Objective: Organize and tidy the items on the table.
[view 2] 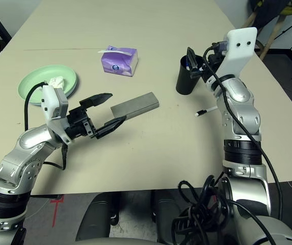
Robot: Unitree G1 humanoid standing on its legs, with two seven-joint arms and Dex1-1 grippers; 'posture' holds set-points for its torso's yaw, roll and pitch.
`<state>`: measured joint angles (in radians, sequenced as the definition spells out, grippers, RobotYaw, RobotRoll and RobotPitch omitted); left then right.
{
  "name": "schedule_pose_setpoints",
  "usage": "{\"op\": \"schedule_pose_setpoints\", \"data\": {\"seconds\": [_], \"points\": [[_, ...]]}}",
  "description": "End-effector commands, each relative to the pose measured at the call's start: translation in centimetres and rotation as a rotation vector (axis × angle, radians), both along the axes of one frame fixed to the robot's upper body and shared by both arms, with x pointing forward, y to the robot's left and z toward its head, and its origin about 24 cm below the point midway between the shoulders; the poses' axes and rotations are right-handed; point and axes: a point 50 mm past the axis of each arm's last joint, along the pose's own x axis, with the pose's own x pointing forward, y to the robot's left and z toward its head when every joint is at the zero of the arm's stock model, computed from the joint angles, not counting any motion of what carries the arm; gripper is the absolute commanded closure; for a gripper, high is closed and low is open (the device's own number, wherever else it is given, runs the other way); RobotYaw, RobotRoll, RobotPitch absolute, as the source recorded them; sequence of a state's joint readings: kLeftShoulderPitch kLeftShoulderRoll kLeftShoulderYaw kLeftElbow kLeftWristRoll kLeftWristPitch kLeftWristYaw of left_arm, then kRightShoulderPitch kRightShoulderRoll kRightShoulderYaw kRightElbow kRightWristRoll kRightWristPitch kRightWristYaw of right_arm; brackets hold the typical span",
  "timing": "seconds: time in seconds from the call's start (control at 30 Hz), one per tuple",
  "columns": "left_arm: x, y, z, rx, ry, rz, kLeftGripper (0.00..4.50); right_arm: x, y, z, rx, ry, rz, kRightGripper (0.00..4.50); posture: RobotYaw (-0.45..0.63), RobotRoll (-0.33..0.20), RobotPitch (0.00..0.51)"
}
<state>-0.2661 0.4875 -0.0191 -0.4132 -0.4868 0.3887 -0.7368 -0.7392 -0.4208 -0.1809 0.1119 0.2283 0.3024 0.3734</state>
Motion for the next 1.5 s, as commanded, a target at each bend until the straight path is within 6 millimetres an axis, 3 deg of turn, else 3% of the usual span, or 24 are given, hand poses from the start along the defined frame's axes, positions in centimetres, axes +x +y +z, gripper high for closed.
{"op": "schedule_pose_setpoints", "data": {"seconds": [0.03, 0.17, 0.37, 0.77, 0.93, 1.2, 1.5], "points": [[0.0, 0.0, -0.3, 0.017, 0.005, -0.008, 0.0, -0.2, 0.9, 1.8, -0.048, -0.056, 0.113, 0.02, 0.02, 0.0, 0.156], [0.0, 0.1, -0.2, 0.016, -0.001, -0.005, 0.0, -0.9, 2.3, 4.2, -0.093, -0.058, 0.303, 0.02, 0.03, 0.0, 0.154], [0.2, 0.1, 0.1, -0.001, -0.009, 0.013, 0.0, -1.9, 3.3, 5.0, -0.203, 0.013, 0.481, 0.02, 0.04, 0.0, 0.152], [0.4, 0.4, 1.1, -0.043, -0.027, 0.057, 0.0, -2.1, 2.4, 2.2, -0.444, 0.28, 0.619, 0.02, 0.07, 0.0, 0.144], [0.2, 0.5, 1.1, -0.044, -0.028, 0.064, 0.0, -2.4, 1.4, -0.2, -0.6, 0.51, 0.708, 0.02, 0.09, 0.0, 0.144], [0.0, 0.5, 1.1, -0.043, -0.023, 0.07, 0.0, -1.4, -1.1, -2.5, -0.892, 0.804, 0.729, 0.02, 0.1, 0.0, 0.15], [-0.2, 0.6, 1.2, -0.044, -0.023, 0.087, 0.0, 0.3, -2.0, -3.6, -1.226, 0.917, 0.744, 0.02, 0.12, 0.0, 0.161]]}}
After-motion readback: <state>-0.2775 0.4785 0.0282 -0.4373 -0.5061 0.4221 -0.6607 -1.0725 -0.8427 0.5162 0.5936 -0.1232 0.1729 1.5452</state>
